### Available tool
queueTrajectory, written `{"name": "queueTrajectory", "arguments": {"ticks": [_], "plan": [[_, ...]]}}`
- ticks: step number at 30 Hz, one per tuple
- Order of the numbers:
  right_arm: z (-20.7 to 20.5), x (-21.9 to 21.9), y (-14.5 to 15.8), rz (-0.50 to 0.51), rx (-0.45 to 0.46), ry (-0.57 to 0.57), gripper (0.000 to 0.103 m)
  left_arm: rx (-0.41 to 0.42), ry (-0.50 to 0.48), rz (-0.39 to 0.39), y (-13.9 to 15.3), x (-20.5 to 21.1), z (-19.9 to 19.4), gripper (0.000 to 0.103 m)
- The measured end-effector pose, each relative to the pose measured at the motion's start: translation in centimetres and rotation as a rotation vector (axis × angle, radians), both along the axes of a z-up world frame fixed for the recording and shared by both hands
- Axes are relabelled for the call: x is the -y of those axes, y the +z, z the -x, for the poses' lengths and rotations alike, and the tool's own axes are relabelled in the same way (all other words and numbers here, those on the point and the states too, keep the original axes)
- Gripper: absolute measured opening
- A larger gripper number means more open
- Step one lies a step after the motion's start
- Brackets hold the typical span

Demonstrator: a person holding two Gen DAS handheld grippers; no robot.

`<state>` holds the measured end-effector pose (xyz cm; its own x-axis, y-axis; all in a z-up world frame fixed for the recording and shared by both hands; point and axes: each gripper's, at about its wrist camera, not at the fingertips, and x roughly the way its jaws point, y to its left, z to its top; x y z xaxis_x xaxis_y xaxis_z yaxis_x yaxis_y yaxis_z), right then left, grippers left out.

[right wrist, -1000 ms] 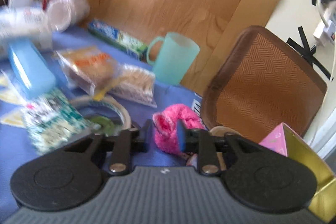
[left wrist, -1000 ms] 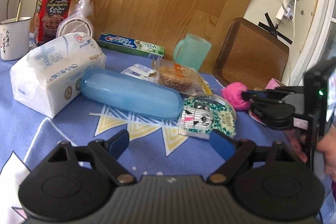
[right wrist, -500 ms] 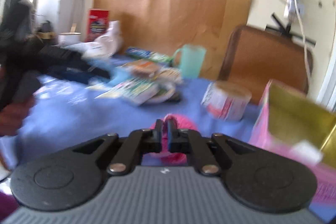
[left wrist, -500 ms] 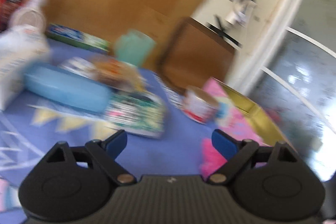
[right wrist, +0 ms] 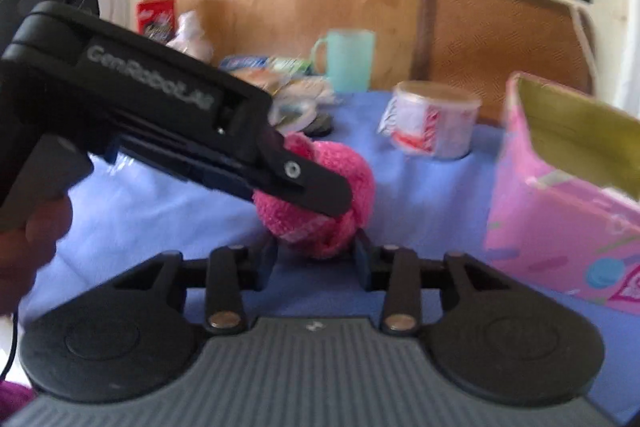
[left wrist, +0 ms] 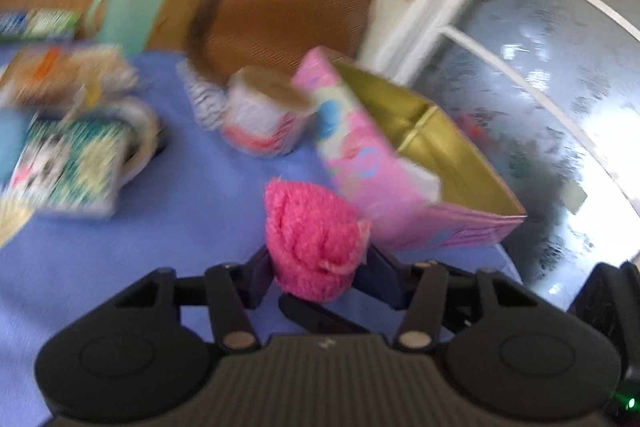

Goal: Organize soft objects
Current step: 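Lower the pink sponge into the tin box and release it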

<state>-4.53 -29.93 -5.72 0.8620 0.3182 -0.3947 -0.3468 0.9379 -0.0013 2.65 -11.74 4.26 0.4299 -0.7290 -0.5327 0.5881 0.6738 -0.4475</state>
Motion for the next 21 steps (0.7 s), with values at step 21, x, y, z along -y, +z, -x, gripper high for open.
{"name": "queueTrajectory", "arguments": {"ticks": [21], "plan": [[-1.1,9.2,2.7,-0.084,0.19,-0.525,0.065,0.258,0.025,-0.066,4.4,8.2,1.2,0.081]]}}
